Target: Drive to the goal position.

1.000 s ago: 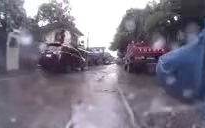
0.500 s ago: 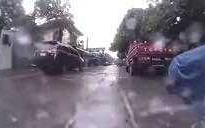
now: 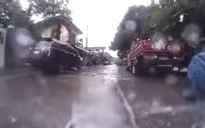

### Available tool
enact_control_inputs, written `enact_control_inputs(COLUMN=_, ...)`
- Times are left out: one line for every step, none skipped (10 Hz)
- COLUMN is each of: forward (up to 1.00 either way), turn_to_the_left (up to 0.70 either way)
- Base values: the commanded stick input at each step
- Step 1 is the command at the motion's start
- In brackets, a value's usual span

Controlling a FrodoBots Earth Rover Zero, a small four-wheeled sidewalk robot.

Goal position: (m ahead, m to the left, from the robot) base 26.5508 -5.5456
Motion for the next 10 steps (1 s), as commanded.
enact_control_inputs(forward=1.0, turn_to_the_left=0.0)
enact_control_inputs(forward=1.0, turn_to_the_left=0.0)
enact_control_inputs(forward=1.0, turn_to_the_left=0.0)
enact_control_inputs(forward=1.0, turn_to_the_left=0.0)
enact_control_inputs(forward=1.0, turn_to_the_left=0.0)
enact_control_inputs(forward=1.0, turn_to_the_left=0.0)
enact_control_inputs(forward=1.0, turn_to_the_left=0.0)
enact_control_inputs(forward=1.0, turn_to_the_left=0.0)
enact_control_inputs(forward=1.0, turn_to_the_left=0.0)
enact_control_inputs(forward=1.0, turn_to_the_left=0.0)
